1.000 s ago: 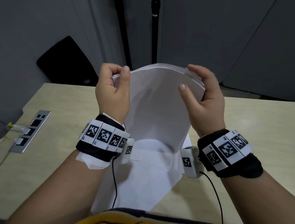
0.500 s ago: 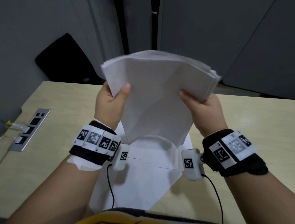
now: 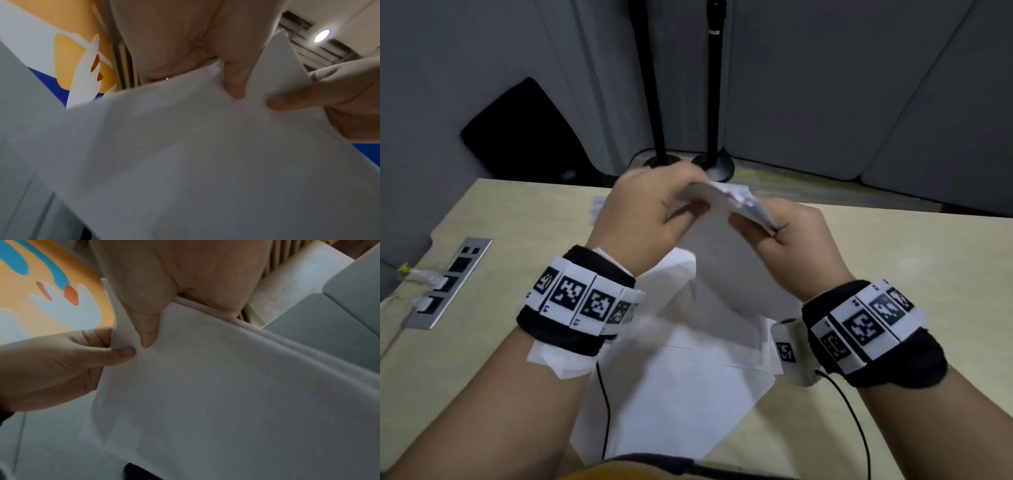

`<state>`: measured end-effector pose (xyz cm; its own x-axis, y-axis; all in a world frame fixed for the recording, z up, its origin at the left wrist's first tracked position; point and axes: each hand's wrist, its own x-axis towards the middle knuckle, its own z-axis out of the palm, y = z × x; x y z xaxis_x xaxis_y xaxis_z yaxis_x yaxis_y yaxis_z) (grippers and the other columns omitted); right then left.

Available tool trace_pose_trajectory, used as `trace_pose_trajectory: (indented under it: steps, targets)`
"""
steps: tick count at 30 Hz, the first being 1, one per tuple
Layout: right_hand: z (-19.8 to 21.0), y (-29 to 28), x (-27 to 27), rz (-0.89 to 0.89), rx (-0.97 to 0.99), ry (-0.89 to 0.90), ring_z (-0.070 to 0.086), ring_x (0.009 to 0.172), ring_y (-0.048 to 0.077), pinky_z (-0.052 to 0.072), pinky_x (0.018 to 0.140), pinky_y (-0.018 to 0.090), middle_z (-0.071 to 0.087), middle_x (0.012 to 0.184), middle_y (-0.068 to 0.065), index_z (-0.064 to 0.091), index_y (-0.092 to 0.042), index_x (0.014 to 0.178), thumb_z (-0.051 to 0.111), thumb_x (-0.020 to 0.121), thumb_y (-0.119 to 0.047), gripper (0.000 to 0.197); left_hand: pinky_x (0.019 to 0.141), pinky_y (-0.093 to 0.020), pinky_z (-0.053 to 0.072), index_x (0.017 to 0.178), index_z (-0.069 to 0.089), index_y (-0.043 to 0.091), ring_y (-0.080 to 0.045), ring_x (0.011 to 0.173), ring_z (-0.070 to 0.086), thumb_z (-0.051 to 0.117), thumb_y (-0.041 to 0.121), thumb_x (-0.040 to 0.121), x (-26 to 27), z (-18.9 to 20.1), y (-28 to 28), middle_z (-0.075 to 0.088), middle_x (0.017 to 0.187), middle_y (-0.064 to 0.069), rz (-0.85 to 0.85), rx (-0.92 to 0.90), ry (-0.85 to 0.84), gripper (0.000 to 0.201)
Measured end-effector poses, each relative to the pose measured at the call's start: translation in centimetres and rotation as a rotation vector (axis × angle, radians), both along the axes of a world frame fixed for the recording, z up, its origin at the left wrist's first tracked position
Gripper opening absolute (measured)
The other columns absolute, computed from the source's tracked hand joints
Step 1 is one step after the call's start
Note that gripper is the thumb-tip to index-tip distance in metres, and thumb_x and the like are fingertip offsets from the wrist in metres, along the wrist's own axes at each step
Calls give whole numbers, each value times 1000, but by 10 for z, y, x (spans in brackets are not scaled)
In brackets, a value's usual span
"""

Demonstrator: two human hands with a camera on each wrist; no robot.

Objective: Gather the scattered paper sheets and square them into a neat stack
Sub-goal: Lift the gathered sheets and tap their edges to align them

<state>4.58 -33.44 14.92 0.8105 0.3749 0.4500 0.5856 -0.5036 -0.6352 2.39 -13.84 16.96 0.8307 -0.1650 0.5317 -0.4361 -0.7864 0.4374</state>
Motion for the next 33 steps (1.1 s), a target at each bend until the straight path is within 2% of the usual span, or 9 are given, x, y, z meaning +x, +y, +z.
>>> trace_pose_trajectory:
  steps: [6, 9, 13, 15, 17, 20, 25, 30, 33]
  targets:
    - [-20, -21, 7, -224, 84, 203, 62, 75, -3, 47, 69, 15, 68, 76, -19, 70, -28, 82, 69, 83, -29, 2, 83, -5, 40, 100, 61, 37, 20, 87, 55, 63, 6, 87, 2, -18, 23, 62, 87, 37, 139, -428, -15, 34]
    - [-29, -34, 11, -399, 125, 215, 60, 75, -5, 45, 67, 17, 66, 74, -19, 68, -27, 80, 69, 82, -37, 10, 89, -16, 45, 99, 61, 44, 8, 94, 60, 61, 12, 86, 3, -26, 46, 67, 94, 31, 205, -695, 66, 35]
    - [-37, -46, 21, -486, 86, 257, 57, 73, 2, 38, 60, 20, 62, 74, -16, 64, -28, 79, 67, 82, -34, 7, 85, -23, 52, 101, 61, 33, -2, 93, 65, 55, 0, 90, 0, -42, 57, 71, 95, 20, 205, -827, 166, 35]
    - [-41, -50, 24, -507, 127, 305, 59, 79, 6, 41, 66, 20, 64, 84, -16, 65, -28, 92, 69, 82, -30, 11, 77, -21, 54, 96, 60, 29, -2, 86, 68, 53, -4, 92, -4, -50, 59, 72, 88, 19, 214, -882, 210, 34]
    - [-47, -57, 27, -535, 263, 364, 59, 94, 7, 45, 80, 22, 63, 102, -13, 57, -27, 114, 74, 80, -28, 38, 69, -18, 54, 94, 58, 26, -1, 80, 69, 50, -6, 94, -9, -57, 63, 73, 82, 18, 204, -943, 244, 33]
    - [-57, -63, 27, -438, 580, 538, 63, 108, 11, 50, 92, 30, 62, 119, -5, 47, -24, 124, 80, 73, -28, 61, 72, -17, 54, 100, 58, 21, -2, 85, 70, 45, -8, 95, -13, -65, 68, 74, 87, 15, 193, -1018, 275, 33]
    - [-65, -56, 20, -310, 584, 632, 66, 94, 9, 51, 79, 28, 69, 104, -7, 58, -24, 109, 74, 81, -14, 34, 89, -33, 54, 115, 57, 20, -18, 108, 65, 46, -5, 95, -14, -81, 68, 70, 109, 2, 214, -1126, 273, 34]
    - [-64, -46, 13, -345, 660, 492, 65, 81, 1, 51, 64, 15, 68, 96, -9, 60, -31, 97, 63, 91, -16, 17, 81, -26, 54, 106, 57, 24, -8, 95, 67, 48, -4, 95, -14, -89, 61, 72, 96, 12, 230, -1158, 226, 32]
    - [-68, -42, 11, -328, 618, 494, 64, 84, 1, 50, 66, 15, 67, 97, -11, 60, -32, 97, 64, 90, -13, 21, 75, -26, 56, 102, 58, 26, -9, 90, 66, 58, 4, 87, -17, -94, 52, 69, 97, 8, 237, -1133, 250, 26]
